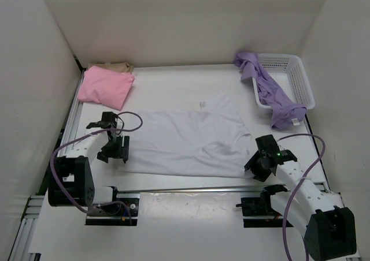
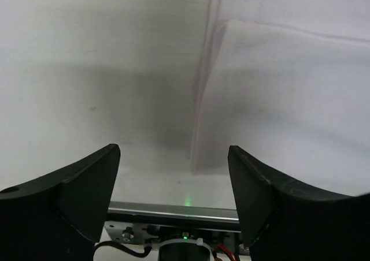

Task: Fold and stack the t-shirts
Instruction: Grap the side of the flattened tshirt furthest away from the robot with both arms

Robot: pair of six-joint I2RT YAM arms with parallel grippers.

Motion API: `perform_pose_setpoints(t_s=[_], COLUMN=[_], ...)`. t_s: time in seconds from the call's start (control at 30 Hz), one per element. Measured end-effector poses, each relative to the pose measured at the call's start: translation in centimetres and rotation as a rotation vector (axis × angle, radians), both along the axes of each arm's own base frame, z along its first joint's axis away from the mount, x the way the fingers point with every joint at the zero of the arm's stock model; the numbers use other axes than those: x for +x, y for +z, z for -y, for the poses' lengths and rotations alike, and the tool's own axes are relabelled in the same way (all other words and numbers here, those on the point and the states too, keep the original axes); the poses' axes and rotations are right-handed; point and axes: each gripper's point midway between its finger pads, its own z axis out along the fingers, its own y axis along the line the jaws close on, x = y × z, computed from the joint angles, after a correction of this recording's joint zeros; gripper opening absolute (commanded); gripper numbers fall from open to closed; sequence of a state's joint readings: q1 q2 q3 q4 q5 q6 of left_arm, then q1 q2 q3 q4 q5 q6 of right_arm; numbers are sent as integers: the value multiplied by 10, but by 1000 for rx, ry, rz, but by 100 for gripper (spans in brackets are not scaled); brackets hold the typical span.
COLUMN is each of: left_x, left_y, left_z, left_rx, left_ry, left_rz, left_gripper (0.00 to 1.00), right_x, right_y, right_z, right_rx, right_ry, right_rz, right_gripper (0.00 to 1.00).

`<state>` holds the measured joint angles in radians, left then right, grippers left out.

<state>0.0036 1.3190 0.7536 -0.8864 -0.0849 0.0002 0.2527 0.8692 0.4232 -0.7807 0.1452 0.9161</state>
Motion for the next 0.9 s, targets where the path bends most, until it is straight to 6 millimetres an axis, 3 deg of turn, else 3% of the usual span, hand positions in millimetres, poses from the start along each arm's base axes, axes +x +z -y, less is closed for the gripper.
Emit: perform_pose_setpoints(t_s=[0.17,0.2,0.3,0.33,0.37,0.57,0.73,0.83,0.87,0.9], left_x=[-17,-21,-21,-21,-21,-19,-33,-46,-50,-54], left_y=[-24,-25,-26,-26,-27,-25,-17,-12,-12,-13], left_z=[11,13,17,18,18,10,-2,-5,-5,-6], left_rx=[1,-2,-7,-9,-12,37,96,112,116,120], left_ry=[-57,-69,-86,-87,-85,-86,-75,-75,-77,-79], left_rz=[-85,-99,-95,-94,-93,-75,-43,-51,-60,-76], left_gripper=[64,54,37,20,10,10,10,22,27,38], right_x=[0,1,4,5,7,8,-13,-25,-28,-32], right_y=[-2,-2,-4,-5,-5,-4,-1,1,0,0], right_z=[-1,-1,-4,-5,-6,-7,-10,-11,-11,-10], right_rx=[11,12,18,21,25,34,10,0,-7,-18], right_ry=[-20,-23,-26,-29,-31,-84,-73,-82,-93,-101], right_rz=[8,5,-12,-18,-21,-20,-46,-65,-73,-83], right_gripper=[50,46,20,14,3,0,0,2,8,14])
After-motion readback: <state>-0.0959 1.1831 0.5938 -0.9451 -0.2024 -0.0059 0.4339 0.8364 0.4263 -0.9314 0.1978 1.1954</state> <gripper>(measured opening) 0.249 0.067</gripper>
